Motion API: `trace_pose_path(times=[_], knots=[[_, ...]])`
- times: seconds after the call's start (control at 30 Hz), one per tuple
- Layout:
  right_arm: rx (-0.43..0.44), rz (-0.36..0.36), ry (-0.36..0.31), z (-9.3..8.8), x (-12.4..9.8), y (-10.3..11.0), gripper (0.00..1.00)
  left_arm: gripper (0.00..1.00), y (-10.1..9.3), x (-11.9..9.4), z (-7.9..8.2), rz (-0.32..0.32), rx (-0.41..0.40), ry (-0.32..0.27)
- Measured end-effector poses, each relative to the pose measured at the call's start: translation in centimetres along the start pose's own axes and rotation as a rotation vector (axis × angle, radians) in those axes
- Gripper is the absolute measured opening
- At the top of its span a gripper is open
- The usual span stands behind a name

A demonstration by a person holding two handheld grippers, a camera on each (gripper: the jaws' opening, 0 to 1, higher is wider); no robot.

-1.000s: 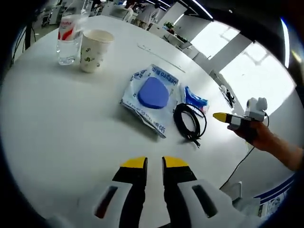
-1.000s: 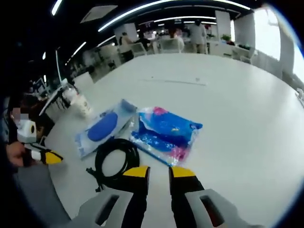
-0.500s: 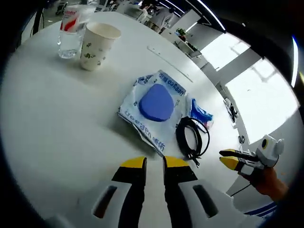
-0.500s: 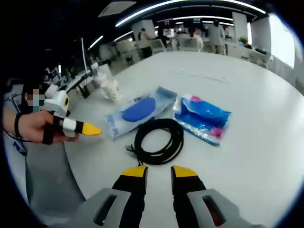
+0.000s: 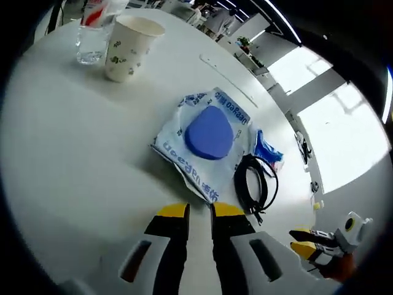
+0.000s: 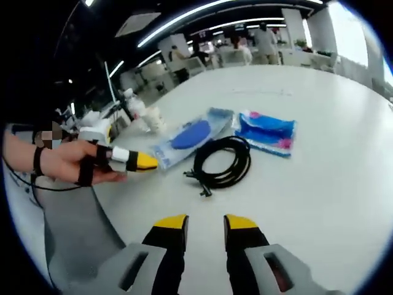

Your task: Arrange the tabletop items into an orderly group along one side of the table until the central work area is clear of visible clutter.

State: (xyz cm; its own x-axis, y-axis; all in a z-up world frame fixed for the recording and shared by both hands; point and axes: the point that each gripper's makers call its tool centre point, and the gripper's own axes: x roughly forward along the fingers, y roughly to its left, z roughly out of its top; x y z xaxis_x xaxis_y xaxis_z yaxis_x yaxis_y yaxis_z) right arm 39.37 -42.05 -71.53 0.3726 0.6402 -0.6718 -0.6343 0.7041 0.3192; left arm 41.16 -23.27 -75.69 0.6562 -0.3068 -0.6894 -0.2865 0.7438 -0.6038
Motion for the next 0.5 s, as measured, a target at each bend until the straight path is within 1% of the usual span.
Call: trace_pose_path(times=[0.2,0.4,0.5], knots=[[0.031,-0.015,-0.015,-0.7,-0.9,0.1,0.23,0.1,0.1,0.5,0.3,0.0,-0.003,-0.014],[0.042,-0.017,-0.02,-1.1,-1.3,0.8,0.23,0.1,-0.2,0.9,0.3,-0.006,-0.012,-0.022],[0.051,-0.019,-0.025,-1.3,-1.5,1.2,0.23,0.06,-0.1,1.3,0.1,-0.005,-0.034,-0.03]])
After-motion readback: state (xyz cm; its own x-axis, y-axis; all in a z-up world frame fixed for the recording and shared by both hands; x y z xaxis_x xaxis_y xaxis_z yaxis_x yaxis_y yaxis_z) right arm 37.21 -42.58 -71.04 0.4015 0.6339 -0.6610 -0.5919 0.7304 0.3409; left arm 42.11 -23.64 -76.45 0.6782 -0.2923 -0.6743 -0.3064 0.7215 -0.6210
